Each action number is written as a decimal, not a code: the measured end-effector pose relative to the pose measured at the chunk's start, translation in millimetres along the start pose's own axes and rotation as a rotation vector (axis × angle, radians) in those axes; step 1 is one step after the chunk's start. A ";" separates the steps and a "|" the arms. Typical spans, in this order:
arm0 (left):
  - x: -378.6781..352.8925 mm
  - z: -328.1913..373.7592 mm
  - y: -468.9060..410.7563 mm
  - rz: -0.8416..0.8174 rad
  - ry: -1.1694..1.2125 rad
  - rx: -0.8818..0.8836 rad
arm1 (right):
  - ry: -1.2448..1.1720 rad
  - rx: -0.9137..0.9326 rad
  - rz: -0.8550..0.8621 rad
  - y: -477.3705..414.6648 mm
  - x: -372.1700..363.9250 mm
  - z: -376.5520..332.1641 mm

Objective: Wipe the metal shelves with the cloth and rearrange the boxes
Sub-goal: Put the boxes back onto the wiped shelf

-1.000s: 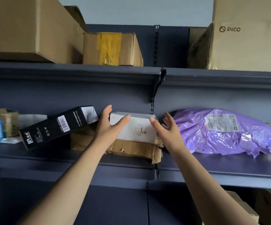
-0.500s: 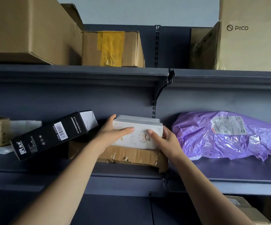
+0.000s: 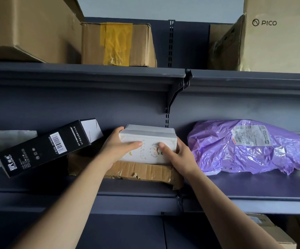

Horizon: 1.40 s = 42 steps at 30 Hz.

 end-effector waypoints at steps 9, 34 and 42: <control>3.0 -4.5 4.7 0.068 0.019 -0.076 | -0.033 0.051 0.043 2.5 3.6 -7.4; 11.7 81.3 185.7 0.091 0.261 -0.207 | -0.155 0.148 0.193 148.2 107.9 -89.7; 6.2 64.8 291.4 0.095 0.183 -0.127 | -0.055 -0.003 0.197 242.3 146.4 -68.2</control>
Point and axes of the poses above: each hand's wrist, its own y-axis away from the middle knuckle, its own x-axis out of the back of the hand, z = x × y, the point moved 7 cm from there along -y, towards the middle knuckle, and after that the axes turned 9 degrees about z, right-handed, at the moved point
